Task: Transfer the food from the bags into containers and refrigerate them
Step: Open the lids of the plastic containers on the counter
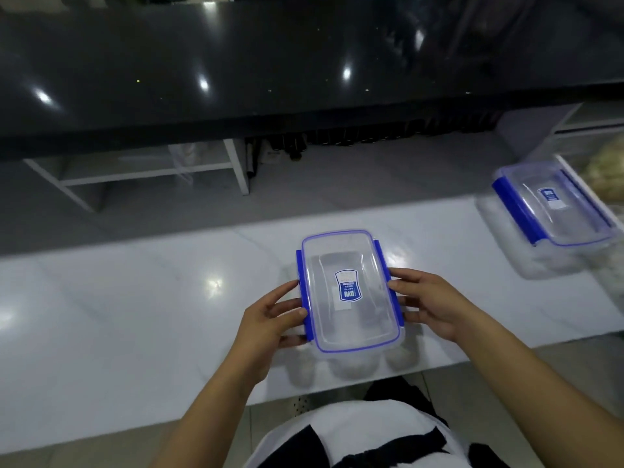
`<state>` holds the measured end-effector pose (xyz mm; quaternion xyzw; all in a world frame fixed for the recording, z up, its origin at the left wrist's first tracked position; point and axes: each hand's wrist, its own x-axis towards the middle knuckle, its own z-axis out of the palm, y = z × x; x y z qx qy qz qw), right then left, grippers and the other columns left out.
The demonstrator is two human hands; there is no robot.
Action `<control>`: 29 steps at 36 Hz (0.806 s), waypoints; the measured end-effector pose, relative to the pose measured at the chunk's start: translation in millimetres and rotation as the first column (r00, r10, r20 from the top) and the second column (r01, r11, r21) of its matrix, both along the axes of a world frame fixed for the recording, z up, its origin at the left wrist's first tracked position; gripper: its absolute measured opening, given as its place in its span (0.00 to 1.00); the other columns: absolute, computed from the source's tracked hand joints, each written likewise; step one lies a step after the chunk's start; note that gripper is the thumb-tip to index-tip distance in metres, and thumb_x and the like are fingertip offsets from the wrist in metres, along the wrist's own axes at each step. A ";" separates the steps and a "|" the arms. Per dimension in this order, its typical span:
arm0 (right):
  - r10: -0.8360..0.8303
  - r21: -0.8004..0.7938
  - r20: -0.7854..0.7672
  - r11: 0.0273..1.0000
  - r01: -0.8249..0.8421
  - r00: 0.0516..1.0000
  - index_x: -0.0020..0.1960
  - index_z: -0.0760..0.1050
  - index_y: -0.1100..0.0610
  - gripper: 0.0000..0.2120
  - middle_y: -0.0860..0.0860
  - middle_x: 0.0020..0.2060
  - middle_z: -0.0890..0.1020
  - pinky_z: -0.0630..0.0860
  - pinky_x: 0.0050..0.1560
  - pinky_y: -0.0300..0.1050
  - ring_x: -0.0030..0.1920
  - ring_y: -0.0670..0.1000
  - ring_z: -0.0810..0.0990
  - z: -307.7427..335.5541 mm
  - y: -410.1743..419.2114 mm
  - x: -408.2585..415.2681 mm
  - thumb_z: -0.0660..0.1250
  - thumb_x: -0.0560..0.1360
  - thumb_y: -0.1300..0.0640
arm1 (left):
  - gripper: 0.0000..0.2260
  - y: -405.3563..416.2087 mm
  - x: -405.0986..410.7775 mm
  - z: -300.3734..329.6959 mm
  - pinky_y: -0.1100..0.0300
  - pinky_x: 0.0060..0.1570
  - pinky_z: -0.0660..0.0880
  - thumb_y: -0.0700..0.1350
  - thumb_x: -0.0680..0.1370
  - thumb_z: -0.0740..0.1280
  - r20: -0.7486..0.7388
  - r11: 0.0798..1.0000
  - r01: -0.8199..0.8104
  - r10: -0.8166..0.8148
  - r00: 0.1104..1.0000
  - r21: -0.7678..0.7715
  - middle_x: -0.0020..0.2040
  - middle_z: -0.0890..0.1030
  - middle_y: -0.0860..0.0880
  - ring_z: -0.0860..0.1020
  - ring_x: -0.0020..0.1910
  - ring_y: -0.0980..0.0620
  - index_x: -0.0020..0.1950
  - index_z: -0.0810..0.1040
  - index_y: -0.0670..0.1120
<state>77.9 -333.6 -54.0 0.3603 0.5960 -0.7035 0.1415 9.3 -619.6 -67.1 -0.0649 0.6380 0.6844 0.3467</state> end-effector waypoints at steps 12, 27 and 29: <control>-0.065 0.003 -0.011 0.998 0.065 0.998 0.58 0.82 0.53 0.11 0.58 0.50 0.86 0.82 0.41 0.50 0.45 0.57 0.86 -2.8 7.2 3.2 0.65 0.80 0.63 | 0.23 1.2 1.2 -7.6 0.48 0.43 0.84 0.38 0.77 0.72 -0.008 0.999 -0.011 0.011 1.000 0.045 0.54 0.86 0.44 0.86 0.50 0.41 0.69 0.77 0.55; 0.036 0.089 -0.096 0.996 -0.027 0.995 0.69 0.75 0.48 0.18 0.51 0.55 0.85 0.82 0.45 0.46 0.48 0.51 0.86 -5.5 26.1 13.9 0.67 0.80 0.59 | 0.23 14.8 21.5 -12.7 0.50 0.48 0.83 0.34 0.79 0.68 0.037 0.973 -0.230 0.229 0.973 0.029 0.65 0.81 0.48 0.84 0.57 0.44 0.70 0.76 0.54; 0.152 0.280 -0.124 0.953 -0.113 0.980 0.71 0.71 0.42 0.22 0.45 0.64 0.79 0.78 0.52 0.41 0.58 0.45 0.81 -4.7 29.8 18.9 0.69 0.78 0.50 | 0.24 15.3 25.9 -8.3 0.60 0.50 0.81 0.41 0.79 0.71 -0.187 0.969 -0.212 0.186 0.965 -0.130 0.69 0.77 0.60 0.81 0.62 0.55 0.69 0.75 0.63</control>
